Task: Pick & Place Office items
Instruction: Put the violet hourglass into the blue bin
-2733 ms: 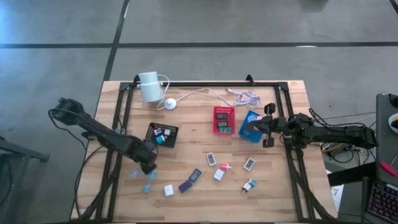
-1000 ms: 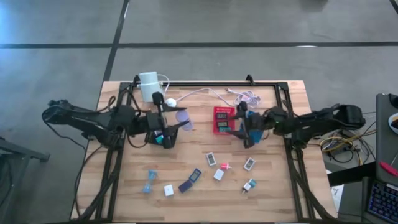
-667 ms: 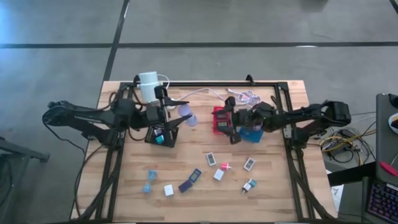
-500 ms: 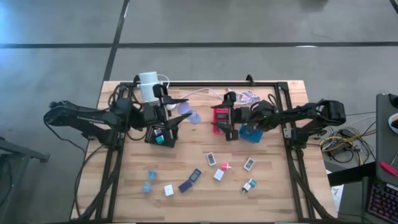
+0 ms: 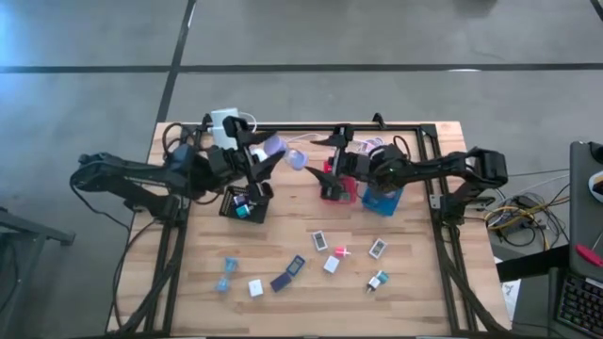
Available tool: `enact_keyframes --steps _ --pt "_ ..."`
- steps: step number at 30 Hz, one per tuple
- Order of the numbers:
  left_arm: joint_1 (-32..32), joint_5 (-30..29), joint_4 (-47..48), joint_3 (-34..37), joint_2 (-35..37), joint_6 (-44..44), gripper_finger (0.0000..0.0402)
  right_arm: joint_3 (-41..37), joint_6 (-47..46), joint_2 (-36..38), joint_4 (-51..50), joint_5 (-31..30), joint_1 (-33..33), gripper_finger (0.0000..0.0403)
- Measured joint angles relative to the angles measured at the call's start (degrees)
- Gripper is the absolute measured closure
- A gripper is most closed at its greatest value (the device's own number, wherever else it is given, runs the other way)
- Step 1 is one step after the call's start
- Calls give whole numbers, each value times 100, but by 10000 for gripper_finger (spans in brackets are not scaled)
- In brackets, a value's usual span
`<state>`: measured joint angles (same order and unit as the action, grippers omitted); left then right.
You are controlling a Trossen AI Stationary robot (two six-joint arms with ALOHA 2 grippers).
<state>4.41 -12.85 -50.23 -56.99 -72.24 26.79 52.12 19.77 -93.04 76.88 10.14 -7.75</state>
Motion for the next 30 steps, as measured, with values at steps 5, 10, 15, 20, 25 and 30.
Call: enact_keyframes --steps 5,10,15,20,25,30 --pt "-118 -18 -134 0 -109 -7 208 378 -57 -256 -3 -3 14 122" --pt "-179 -17 -216 -4 -98 -66 208 693 -244 -468 -6 -5 17 117" --pt "-182 5 -252 -11 -95 -86 208 806 -366 -533 -19 62 36 108" --pt "-224 -2 -325 0 -117 42 208 690 -308 -485 11 60 69 100" --pt "-280 3 -359 -9 -110 25 208 671 -278 -465 17 325 69 87" --pt "-313 31 -358 0 -120 -32 208 679 -306 -465 5 251 83 73"
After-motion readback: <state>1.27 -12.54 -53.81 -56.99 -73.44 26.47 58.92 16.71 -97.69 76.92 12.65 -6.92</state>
